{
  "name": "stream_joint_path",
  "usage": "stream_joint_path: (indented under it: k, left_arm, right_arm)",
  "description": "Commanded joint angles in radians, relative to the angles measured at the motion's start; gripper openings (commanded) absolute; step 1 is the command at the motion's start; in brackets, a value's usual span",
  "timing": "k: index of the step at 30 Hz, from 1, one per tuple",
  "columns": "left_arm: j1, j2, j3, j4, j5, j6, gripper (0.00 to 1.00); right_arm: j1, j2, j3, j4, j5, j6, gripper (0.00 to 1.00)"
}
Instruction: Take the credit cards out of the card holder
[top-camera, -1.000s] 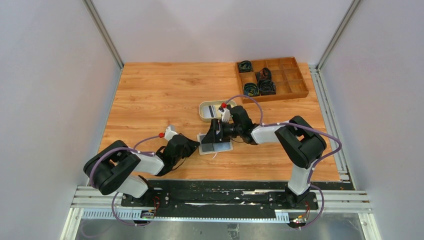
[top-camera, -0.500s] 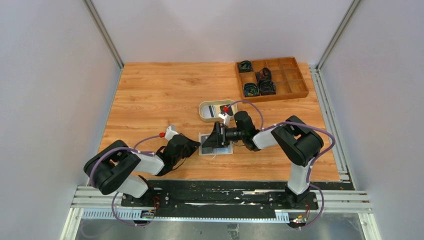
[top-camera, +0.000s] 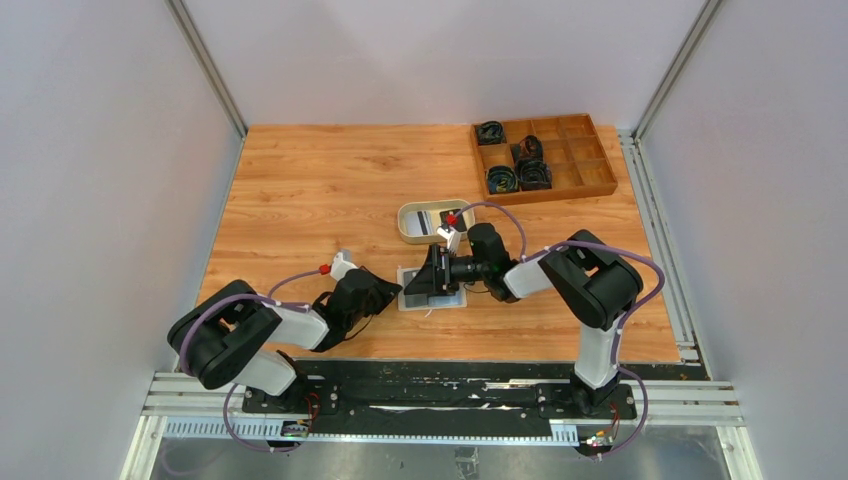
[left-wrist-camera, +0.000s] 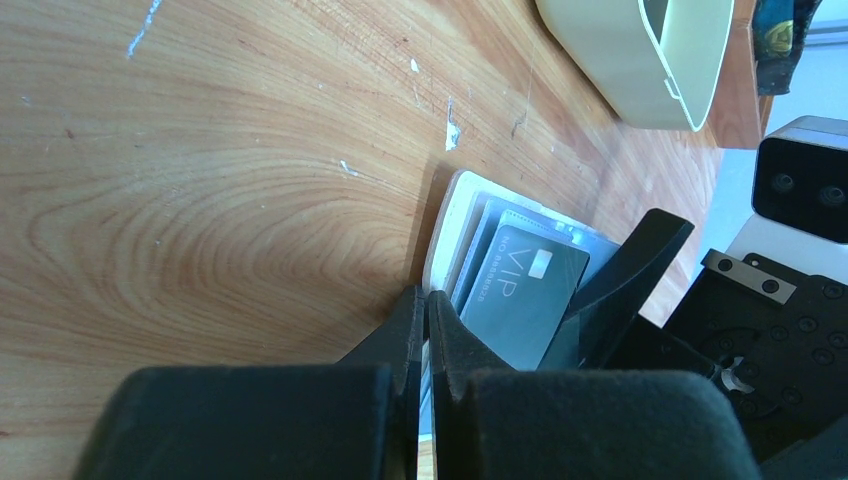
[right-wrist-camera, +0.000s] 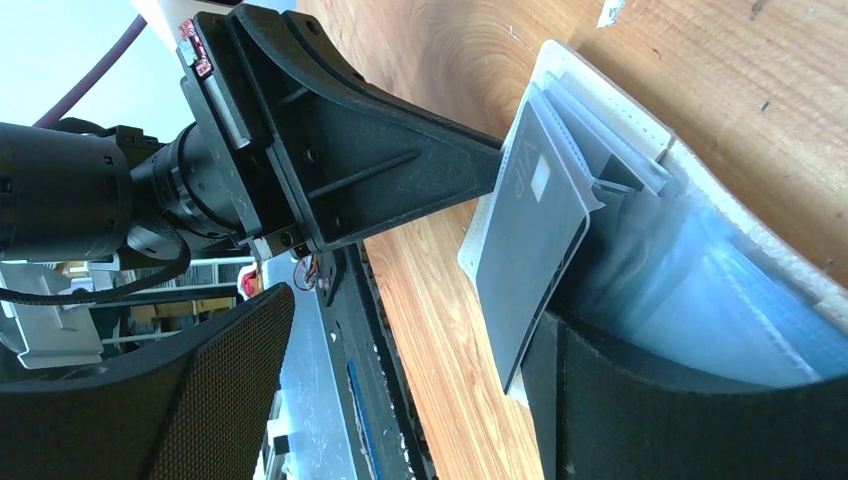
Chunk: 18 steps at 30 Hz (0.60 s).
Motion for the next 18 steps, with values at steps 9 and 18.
stream_joint_path:
  k: [9,18]
  left_arm:
    - [0.001,0.001,0.009,-0.067,-0.011,0.04,0.0]
    - [0.001,0.003,0.008,-0.066,-0.01,0.04,0.0]
  right_arm:
    - [-0.073,-0.099,0.018,-0.113,-0.009,-0.068,0.82]
    - [-0.11,-0.177,0.014,-0.199,-0.013,-0.114,0.82]
